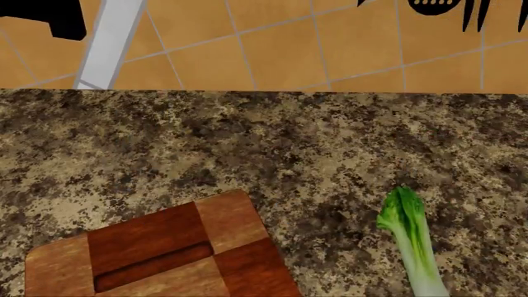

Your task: Clear the non-vegetable object off the cutting board and place the vegetables onto it.

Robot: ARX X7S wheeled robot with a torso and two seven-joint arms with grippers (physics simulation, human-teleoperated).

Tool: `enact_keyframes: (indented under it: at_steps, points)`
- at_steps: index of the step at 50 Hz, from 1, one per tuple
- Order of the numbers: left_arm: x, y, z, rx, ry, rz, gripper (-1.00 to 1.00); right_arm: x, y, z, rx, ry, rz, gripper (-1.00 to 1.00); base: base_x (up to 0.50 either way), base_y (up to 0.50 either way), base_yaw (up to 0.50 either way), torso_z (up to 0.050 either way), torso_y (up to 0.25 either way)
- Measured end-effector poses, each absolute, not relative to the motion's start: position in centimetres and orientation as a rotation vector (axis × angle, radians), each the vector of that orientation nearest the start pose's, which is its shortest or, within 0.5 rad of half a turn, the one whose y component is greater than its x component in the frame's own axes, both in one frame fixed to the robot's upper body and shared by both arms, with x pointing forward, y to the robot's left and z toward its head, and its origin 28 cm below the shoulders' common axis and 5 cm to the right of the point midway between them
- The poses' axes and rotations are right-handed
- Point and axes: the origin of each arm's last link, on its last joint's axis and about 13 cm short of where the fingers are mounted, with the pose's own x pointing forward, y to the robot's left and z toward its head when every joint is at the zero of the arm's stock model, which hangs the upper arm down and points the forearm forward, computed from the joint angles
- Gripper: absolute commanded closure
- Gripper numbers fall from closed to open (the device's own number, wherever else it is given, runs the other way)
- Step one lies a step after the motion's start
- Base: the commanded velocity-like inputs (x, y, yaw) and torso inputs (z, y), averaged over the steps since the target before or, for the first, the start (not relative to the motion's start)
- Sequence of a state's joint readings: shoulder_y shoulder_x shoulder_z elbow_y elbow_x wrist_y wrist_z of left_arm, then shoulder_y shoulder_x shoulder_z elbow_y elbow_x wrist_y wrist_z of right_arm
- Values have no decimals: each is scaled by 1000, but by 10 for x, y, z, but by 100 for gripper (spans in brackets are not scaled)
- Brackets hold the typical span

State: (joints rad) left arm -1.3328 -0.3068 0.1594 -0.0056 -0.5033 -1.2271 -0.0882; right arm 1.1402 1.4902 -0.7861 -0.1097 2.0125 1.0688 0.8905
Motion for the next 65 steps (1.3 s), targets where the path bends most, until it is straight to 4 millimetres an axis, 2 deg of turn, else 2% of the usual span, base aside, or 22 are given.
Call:
enact_keyframes:
  at_steps: [10, 24, 48, 65]
  points:
    - [332, 243, 345, 81, -47, -145, -100, 176, -286, 276, -94, 771, -419, -100, 0, 0, 0, 0, 0]
    - [329, 245, 347, 70, -54, -154, -100, 180, -275, 305, -170, 745, -396, -100, 0, 0, 0, 0, 0]
    - [328, 247, 349, 60, -61, -155, -100, 189, -235, 347, -265, 653, -187, -100, 0, 0, 0, 0, 0]
    - [327, 248, 347, 54, -62, -154, -100, 188, -204, 363, -311, 633, -19, -100, 0, 0, 0, 0, 0]
